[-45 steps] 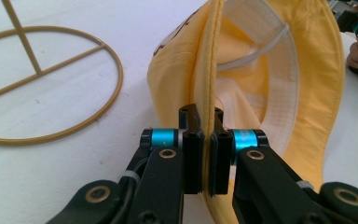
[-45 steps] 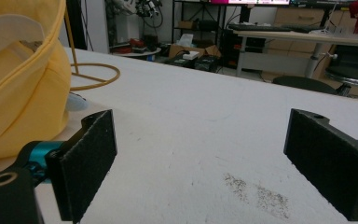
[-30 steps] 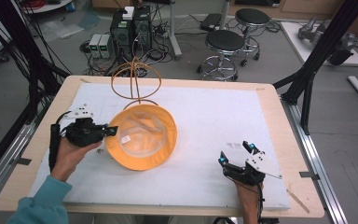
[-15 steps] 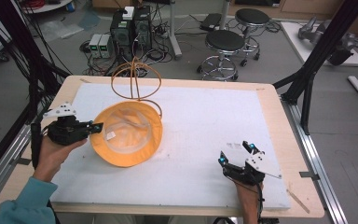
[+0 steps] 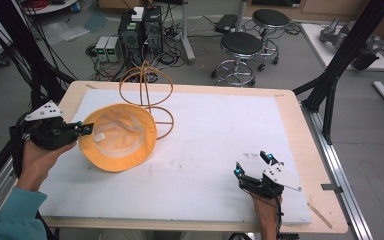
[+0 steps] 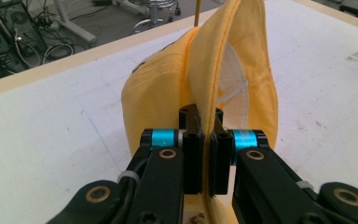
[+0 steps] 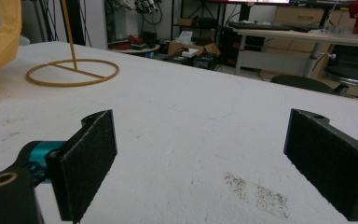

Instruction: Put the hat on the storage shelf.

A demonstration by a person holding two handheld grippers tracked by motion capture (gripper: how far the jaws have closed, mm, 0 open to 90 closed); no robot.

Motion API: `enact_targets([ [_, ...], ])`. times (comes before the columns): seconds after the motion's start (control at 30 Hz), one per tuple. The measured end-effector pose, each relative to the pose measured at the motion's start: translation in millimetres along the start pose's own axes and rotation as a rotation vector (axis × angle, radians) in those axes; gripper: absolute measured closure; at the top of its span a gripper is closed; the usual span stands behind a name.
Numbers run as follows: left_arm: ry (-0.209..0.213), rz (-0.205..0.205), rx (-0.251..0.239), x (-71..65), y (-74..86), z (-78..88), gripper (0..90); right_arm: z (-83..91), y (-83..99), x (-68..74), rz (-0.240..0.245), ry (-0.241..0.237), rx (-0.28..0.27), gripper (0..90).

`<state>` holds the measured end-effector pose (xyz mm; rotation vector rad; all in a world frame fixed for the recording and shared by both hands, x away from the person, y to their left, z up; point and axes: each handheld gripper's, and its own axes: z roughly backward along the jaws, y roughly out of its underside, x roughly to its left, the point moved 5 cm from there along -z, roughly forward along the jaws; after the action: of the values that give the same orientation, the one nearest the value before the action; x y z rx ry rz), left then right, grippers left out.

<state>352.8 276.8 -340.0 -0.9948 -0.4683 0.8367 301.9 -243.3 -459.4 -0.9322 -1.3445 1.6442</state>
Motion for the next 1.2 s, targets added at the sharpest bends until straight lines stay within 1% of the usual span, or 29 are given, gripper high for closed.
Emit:
enact_targets([
  [0.03, -0.007, -0.011, 0.005, 0.7, -0.3, 1.3, 86.5, -0.1, -0.1, -0.2, 0.003, 0.001, 0.0, 8.3],
  [0.1, -0.02, -0.021, 0.005, 1.8, -0.8, 3.6, 86.5, -0.1, 0.0, -0.2, 0.003, 0.001, 0.0, 8.3],
  [0.2, -0.039, -0.02, 0.002, 4.0, -0.2, 6.7, 86.6, 0.0, 0.1, 0.7, -0.001, 0.002, 0.004, 8.3],
  [0.3, -0.055, -0.034, 0.013, 4.1, 1.7, 8.0, 86.5, -0.1, 0.1, 0.8, 0.002, 0.002, 0.003, 8.3],
  [0.43, -0.064, -0.061, 0.016, -2.2, 3.7, 5.4, 86.5, -0.4, -0.1, 0.8, 0.005, 0.001, 0.001, 8.3],
  [0.6, -0.053, -0.068, 0.02, -11.5, 3.9, 1.4, 86.5, -0.3, 0.1, 1.2, 0.009, 0.001, 0.005, 8.3],
  [0.87, -0.012, -0.075, 0.021, -33.9, -1.8, -3.7, 86.4, -0.7, -0.1, 1.2, 0.014, 0.004, 0.004, 8.3],
  [0.97, 0.017, -0.076, 0.02, -44.8, -4.7, -6.7, 86.3, -0.9, -0.2, 0.8, 0.017, 0.005, 0.002, 8.3],
  [1.03, 0.048, -0.08, 0.015, -53.0, -6.7, -9.2, 86.3, -0.7, -0.1, 0.8, 0.014, 0.004, 0.004, 8.3],
  [1.13, 0.085, -0.074, 0.013, -62.2, -8.5, -12.4, 86.1, -0.7, 0.0, 0.8, 0.014, 0.004, 0.004, 8.3],
  [1.2, 0.119, -0.068, 0.012, -68.9, -9.2, -14.8, 86.0, -0.7, 0.0, 0.8, 0.013, 0.003, 0.004, 8.3],
])
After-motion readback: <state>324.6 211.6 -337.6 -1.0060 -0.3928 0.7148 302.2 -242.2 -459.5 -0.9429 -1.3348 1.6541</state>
